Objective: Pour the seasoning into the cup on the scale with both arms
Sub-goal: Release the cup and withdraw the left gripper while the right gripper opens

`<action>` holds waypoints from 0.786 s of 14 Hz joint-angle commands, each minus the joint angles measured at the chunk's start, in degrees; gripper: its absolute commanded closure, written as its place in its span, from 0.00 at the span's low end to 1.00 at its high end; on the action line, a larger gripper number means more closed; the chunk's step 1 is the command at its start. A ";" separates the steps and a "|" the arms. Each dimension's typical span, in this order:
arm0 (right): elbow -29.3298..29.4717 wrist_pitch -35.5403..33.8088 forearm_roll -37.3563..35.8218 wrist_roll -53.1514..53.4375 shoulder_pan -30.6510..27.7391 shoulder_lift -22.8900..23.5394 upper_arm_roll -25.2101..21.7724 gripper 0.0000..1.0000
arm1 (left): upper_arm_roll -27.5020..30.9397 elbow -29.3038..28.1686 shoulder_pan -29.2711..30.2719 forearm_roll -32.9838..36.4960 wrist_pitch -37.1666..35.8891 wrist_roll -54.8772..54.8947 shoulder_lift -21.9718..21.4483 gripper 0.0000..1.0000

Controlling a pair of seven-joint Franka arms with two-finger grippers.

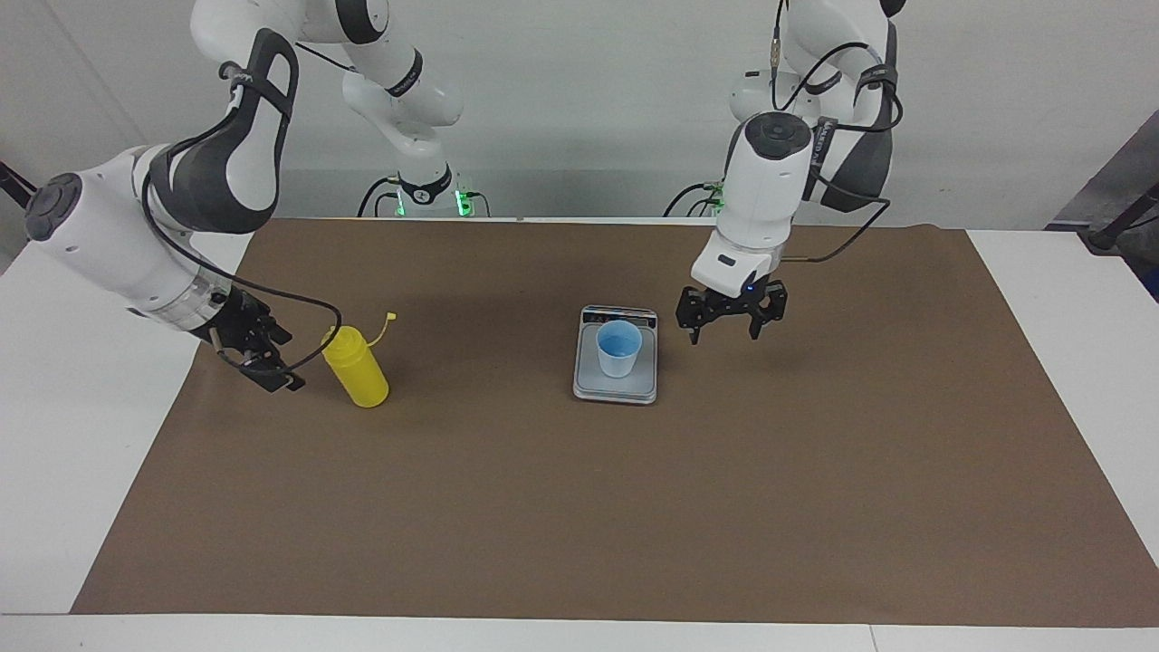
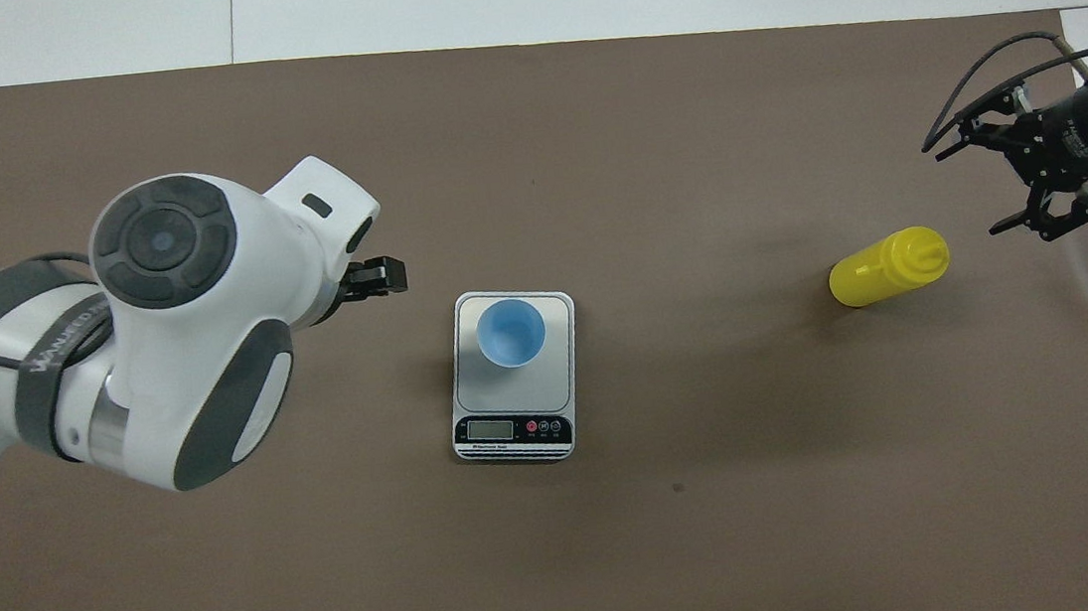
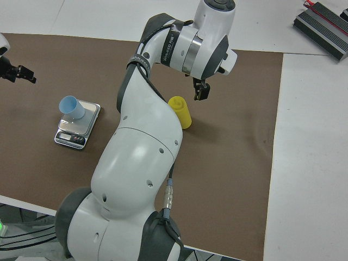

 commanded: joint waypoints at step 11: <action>-8.13 0.27 11.74 0.68 -2.64 5.19 0.46 0.00 | -0.08 12.08 19.22 -4.54 -21.24 31.10 -6.75 0.00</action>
